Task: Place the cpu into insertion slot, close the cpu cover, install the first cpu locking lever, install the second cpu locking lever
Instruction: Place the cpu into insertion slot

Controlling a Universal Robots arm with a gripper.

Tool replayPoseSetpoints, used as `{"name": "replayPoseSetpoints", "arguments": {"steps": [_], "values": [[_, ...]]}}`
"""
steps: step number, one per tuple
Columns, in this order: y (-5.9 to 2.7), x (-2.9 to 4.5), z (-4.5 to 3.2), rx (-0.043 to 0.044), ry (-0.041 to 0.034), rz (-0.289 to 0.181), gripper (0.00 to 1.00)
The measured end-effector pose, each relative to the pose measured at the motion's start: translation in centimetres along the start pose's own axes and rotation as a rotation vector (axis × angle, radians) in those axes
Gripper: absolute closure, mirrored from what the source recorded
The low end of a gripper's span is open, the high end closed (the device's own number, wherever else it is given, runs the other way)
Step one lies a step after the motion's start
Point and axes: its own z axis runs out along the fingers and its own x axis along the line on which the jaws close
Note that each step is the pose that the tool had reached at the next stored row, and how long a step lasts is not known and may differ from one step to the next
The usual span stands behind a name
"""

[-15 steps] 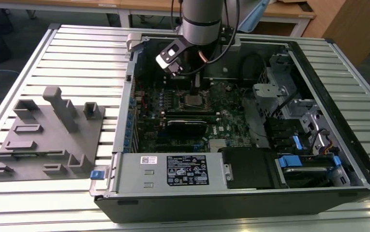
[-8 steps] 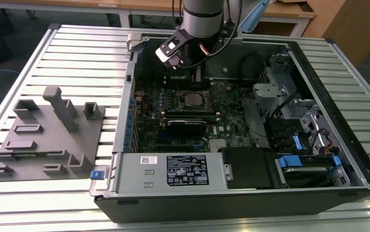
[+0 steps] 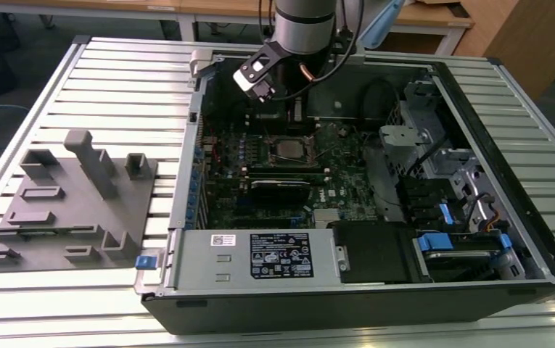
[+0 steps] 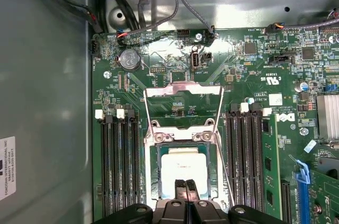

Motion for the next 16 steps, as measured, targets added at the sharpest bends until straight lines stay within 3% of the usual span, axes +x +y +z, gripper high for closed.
{"name": "replayPoseSetpoints", "arguments": {"steps": [5,11,16], "values": [[0.02,0.0,0.0,0.0,0.0007,-0.013,0.9],[0.04,0.0,0.01,0.0002,0.0045,-0.093,0.9],[0.04,0.0,0.01,0.0003,0.0047,-0.095,0.9]]}}
